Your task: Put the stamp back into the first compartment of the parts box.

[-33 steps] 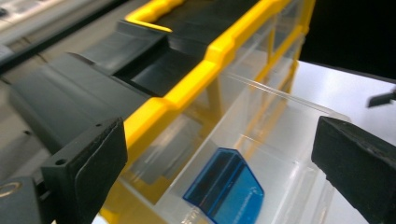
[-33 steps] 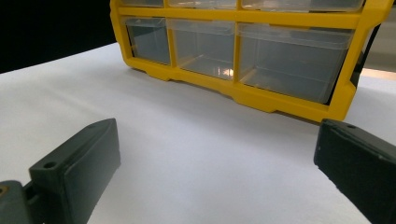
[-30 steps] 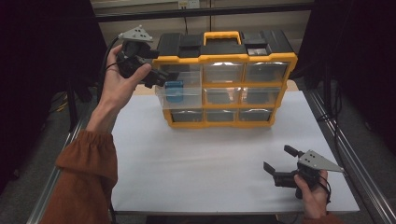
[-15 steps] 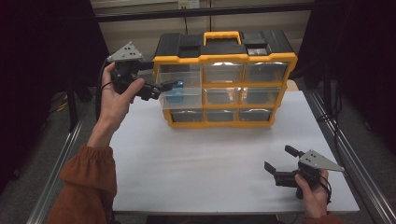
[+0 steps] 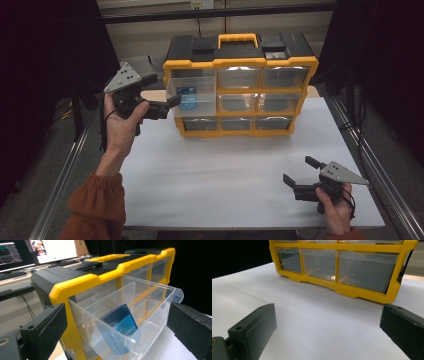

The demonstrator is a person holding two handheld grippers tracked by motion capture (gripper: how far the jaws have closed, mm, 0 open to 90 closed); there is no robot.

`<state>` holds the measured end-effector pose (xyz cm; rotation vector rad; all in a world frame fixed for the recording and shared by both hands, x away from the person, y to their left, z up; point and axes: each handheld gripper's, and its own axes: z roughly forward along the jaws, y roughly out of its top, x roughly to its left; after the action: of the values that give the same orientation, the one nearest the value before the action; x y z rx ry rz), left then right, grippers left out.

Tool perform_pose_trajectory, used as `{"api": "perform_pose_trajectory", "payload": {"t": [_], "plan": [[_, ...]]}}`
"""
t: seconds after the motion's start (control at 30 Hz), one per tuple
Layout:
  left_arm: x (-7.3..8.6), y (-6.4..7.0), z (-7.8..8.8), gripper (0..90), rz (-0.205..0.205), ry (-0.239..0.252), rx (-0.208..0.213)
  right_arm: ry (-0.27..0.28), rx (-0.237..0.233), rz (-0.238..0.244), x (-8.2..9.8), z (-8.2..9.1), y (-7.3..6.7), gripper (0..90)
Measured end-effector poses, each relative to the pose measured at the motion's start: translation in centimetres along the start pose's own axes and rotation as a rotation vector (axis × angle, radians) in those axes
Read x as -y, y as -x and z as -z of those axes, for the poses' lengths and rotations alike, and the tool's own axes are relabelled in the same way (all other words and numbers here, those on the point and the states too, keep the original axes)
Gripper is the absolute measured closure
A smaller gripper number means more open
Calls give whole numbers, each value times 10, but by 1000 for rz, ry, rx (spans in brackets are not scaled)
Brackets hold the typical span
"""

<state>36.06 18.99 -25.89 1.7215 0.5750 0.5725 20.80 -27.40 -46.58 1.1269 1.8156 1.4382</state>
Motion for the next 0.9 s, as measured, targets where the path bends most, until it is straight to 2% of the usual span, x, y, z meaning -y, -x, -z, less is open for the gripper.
{"api": "perform_pose_trajectory", "payload": {"t": [0.07,0.1,0.2,0.3,0.5,0.63,0.77,0.83,0.9], "plan": [[5,2,3,28,16,12,-14,0,4,0,0,-1,0,5],[9,4,4,27,24,21,-41,0,7,0,0,-1,0,5],[19,4,7,26,47,31,-63,-2,12,0,0,0,-1,5],[27,6,7,26,50,39,-54,-5,9,1,-1,-1,-1,6],[40,16,11,26,42,84,-75,-5,6,10,-1,-1,-3,6],[50,18,11,26,35,77,-72,-4,5,11,-1,-1,-3,6],[58,18,12,26,57,106,-78,-5,3,11,-1,-1,-3,5],[63,18,15,25,58,98,-74,-5,5,10,-1,-1,-2,6],[66,20,16,25,69,109,-90,-5,5,9,-1,-1,-2,6]]}}
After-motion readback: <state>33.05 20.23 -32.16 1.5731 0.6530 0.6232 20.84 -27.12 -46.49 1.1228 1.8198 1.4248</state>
